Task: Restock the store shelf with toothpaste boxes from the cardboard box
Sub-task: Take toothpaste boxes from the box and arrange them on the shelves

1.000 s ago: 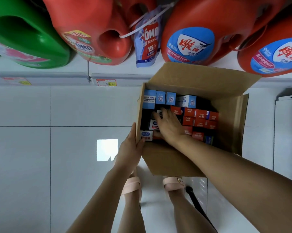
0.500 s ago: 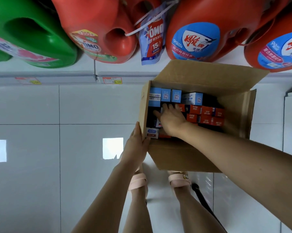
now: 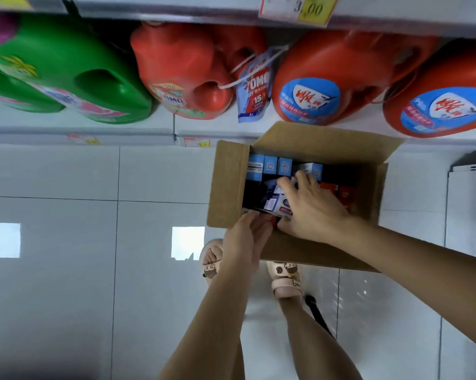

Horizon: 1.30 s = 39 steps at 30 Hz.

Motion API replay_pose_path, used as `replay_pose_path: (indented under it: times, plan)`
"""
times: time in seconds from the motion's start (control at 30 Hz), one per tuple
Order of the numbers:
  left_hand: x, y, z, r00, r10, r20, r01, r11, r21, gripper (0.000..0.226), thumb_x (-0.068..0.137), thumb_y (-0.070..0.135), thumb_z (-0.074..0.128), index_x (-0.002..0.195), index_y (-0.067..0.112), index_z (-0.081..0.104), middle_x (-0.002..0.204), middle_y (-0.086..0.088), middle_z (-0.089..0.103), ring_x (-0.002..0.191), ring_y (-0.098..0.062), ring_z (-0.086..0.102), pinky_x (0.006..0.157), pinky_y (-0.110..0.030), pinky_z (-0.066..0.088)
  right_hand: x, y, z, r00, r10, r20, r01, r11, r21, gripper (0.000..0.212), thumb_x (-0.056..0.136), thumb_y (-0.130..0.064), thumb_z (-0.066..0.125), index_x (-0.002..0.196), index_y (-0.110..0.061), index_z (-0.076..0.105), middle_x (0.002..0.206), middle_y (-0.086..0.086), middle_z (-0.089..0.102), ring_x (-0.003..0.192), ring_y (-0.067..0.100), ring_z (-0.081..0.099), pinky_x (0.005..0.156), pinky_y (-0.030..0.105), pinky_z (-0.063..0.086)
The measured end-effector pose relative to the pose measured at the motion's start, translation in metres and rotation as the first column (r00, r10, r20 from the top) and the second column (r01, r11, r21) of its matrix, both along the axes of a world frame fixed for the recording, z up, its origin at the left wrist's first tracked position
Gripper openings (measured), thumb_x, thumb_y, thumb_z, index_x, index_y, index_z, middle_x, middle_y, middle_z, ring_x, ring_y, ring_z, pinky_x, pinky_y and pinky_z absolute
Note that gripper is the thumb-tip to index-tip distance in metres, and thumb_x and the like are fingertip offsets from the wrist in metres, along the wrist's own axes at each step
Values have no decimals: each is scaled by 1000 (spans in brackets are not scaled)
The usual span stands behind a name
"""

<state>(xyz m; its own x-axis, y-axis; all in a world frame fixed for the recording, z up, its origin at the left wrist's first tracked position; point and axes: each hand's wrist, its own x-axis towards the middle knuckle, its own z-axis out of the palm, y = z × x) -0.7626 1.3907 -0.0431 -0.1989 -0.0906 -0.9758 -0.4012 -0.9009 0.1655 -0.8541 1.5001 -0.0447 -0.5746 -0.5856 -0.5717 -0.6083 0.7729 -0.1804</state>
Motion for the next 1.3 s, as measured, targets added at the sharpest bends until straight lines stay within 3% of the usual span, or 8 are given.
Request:
replay_pose_path:
  times: [0.1, 0.23, 0.43, 0.7, 0.87, 1.0, 1.2, 1.3]
  plan:
    - [-7, 13, 14, 979, 192, 67, -202, 898, 390, 42, 94, 29, 56, 112, -7, 47, 128, -30, 50, 124, -39, 47, 107, -48, 38, -15, 8, 48, 998, -52, -21, 52, 998, -36, 70, 77, -51, 59, 131, -19, 27, 126, 12, 36, 117, 28, 40, 75, 33, 48]
    - [-18, 51, 40, 926, 373, -65, -255, 742, 619, 85, 80, 70, 48, 134, 5, 39, 141, -27, 42, 130, -42, 39, 107, -57, 31, -28, 25, 103, 963, -238, 127, 256, 954, -154, 64, 71, -52, 63, 118, -27, 30, 125, 6, 45, 114, 20, 46, 82, 35, 54]
    - [-39, 85, 82, 819, 550, -163, -412, 761, 501, 73, 76, 53, 63, 128, 2, 54, 123, -20, 61, 110, -33, 59, 93, -42, 50, -29, 62, 165, 758, -541, 364, 635, 739, -225, 41, 82, -24, 66, 107, -26, 34, 113, 2, 50, 100, 15, 58, 66, 23, 57]
    - [-41, 65, 162, 844, 262, -468, -163, 957, 241, 62, 86, 43, 62, 137, 12, 45, 121, -17, 60, 113, -33, 57, 95, -47, 49, -13, 83, 241, 126, -646, 753, 984, 177, -13, 33, 91, 5, 48, 96, -28, 44, 104, 3, 57, 86, 13, 59, 73, 33, 54]
    - [-41, 46, 233, 889, 24, -457, -14, 1000, 25, 73, 75, 45, 72, 134, 9, 49, 125, -19, 58, 113, -33, 55, 100, -47, 41, 6, 88, 306, 175, -556, 813, 981, 170, -95, 36, 79, -17, 71, 106, -29, 52, 108, -6, 61, 97, 14, 64, 84, 36, 55]
    - [-34, 43, 285, 899, -105, -425, 72, 993, -95, 95, 58, 59, 79, 133, 8, 51, 126, -19, 60, 112, -31, 59, 78, -38, 56, 24, 87, 353, 213, -565, 797, 975, 173, -138, 54, 65, -35, 83, 112, -32, 57, 108, -7, 67, 92, 12, 69, 81, 36, 58]
    - [-21, 34, 348, 841, -197, -504, 102, 973, -209, 92, 69, 69, 61, 135, 6, 47, 124, -18, 62, 117, -32, 58, 85, -38, 56, 42, 90, 408, 81, -451, 889, 996, 2, -89, 62, 51, -38, 85, 106, -22, 62, 108, 2, 69, 94, 19, 70, 82, 41, 57]
    - [-18, 29, 376, 819, -253, -516, 128, 956, -265, 110, 49, 74, 74, 131, 5, 49, 121, -17, 64, 111, -29, 63, 80, -37, 57, 47, 90, 434, -39, -364, 931, 996, -92, 6, 78, 40, -37, 92, 108, -15, 60, 109, 7, 70, 102, 29, 67, 81, 44, 57]
